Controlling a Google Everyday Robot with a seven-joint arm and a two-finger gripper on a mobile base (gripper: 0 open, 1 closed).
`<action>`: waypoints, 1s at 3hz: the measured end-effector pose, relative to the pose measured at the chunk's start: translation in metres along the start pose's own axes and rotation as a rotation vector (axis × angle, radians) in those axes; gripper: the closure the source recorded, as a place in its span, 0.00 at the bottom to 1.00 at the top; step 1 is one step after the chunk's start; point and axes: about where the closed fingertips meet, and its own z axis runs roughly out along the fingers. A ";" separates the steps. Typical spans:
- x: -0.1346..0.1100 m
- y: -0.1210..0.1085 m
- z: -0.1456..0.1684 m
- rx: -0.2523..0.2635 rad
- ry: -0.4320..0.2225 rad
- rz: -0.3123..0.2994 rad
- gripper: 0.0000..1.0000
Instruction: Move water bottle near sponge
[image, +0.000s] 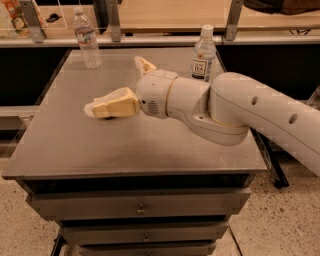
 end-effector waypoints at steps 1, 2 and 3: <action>0.010 -0.003 0.025 0.020 0.009 0.006 0.00; 0.014 -0.010 0.049 0.034 0.013 -0.002 0.00; 0.016 -0.023 0.072 0.046 0.015 0.001 0.00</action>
Offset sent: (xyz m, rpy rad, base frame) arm 0.0582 0.0581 -0.0240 -0.0183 -0.0035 -0.0570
